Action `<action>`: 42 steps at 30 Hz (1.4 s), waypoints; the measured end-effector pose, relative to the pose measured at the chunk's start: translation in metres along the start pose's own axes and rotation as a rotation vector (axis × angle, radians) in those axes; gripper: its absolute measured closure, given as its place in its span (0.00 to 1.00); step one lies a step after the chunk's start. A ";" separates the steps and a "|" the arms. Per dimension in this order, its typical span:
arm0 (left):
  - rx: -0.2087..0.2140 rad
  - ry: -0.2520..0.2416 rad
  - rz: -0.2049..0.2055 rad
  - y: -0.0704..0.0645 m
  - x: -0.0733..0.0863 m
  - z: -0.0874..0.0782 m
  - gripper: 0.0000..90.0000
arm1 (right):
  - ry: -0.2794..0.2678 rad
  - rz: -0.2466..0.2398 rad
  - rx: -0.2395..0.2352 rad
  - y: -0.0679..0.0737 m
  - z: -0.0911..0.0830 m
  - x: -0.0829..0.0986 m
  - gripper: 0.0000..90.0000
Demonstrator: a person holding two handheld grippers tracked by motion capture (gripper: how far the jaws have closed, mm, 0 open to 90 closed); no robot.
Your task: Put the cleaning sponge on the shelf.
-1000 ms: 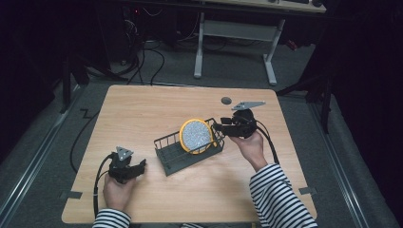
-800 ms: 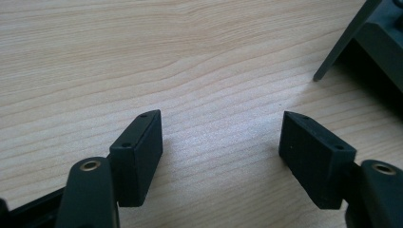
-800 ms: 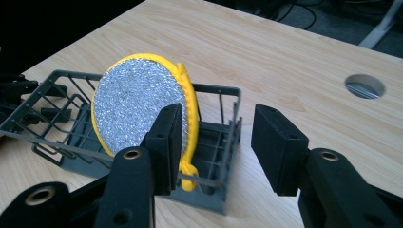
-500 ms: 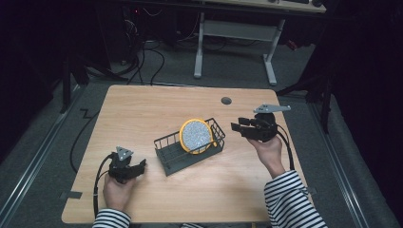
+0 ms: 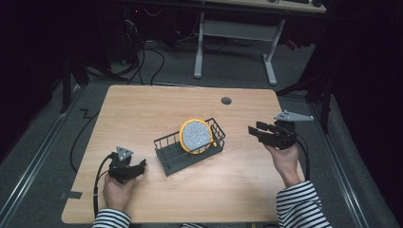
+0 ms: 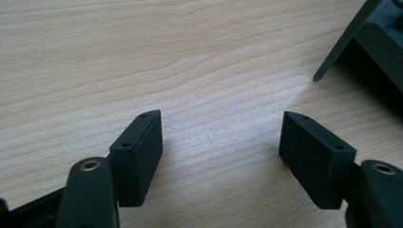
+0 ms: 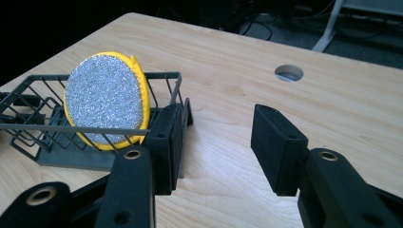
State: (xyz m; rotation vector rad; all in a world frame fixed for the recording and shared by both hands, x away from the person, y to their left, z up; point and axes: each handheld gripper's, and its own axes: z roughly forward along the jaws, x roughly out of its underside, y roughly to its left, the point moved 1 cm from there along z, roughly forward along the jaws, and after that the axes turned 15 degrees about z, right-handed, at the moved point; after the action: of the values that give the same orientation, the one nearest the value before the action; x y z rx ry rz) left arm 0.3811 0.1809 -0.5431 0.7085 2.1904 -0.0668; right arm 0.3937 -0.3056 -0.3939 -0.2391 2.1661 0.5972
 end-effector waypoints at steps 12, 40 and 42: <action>0.000 0.000 0.000 0.000 0.000 0.000 0.35 | -0.008 0.073 0.027 -0.025 -0.014 0.035 0.60; 0.000 0.000 0.000 0.000 0.000 0.000 0.35 | 0.034 0.165 0.202 -0.065 0.008 0.126 0.50; 0.000 0.000 0.000 0.000 0.000 0.000 0.35 | 0.046 0.157 0.224 -0.066 0.011 0.131 0.49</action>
State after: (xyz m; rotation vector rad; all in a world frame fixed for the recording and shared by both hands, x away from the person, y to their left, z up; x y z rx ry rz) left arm 0.3812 0.1809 -0.5431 0.7087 2.1905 -0.0667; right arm 0.3453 -0.3523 -0.5249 0.0383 2.2884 0.4340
